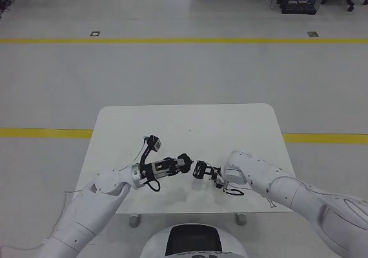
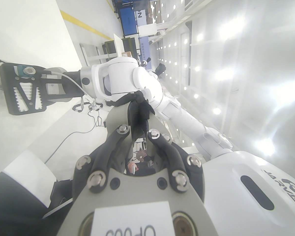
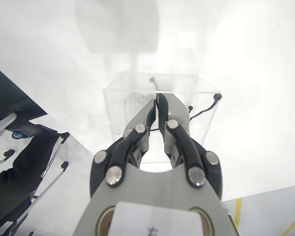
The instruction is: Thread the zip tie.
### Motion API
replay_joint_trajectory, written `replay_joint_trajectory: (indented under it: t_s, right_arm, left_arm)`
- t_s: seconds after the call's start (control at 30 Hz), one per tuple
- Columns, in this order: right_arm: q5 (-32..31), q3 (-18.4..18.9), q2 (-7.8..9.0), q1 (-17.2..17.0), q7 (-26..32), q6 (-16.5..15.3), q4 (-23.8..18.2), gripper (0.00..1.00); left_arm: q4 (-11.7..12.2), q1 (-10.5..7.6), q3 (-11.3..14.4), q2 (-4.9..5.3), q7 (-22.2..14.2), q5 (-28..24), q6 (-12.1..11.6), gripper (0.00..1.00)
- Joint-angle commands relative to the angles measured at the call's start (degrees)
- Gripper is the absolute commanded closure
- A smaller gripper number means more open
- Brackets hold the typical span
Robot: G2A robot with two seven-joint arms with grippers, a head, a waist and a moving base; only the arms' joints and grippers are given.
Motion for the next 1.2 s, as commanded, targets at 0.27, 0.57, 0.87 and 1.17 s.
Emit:
replay_joint_trajectory:
  t_s: [0.27,0.57,0.87,1.17]
  right_arm:
    - [-0.24,0.00,-0.41,0.13,0.23,0.00,0.27,1.00]
    - [-0.06,0.00,0.29,0.06,-0.12,0.00,-0.92,1.00]
    - [0.05,0.00,1.82,0.49,-0.18,0.00,-3.69,1.00]
    - [0.47,0.00,4.82,1.01,-2.37,0.00,-8.67,1.00]
  left_arm:
    - [0.00,0.00,0.00,0.00,0.00,0.00,0.00,1.00]
    - [0.00,0.00,0.00,0.00,0.00,0.00,0.00,1.00]
    - [0.00,0.00,0.00,0.00,0.00,0.00,0.00,1.00]
    - [0.00,0.00,0.00,0.00,0.00,0.00,0.00,1.00]
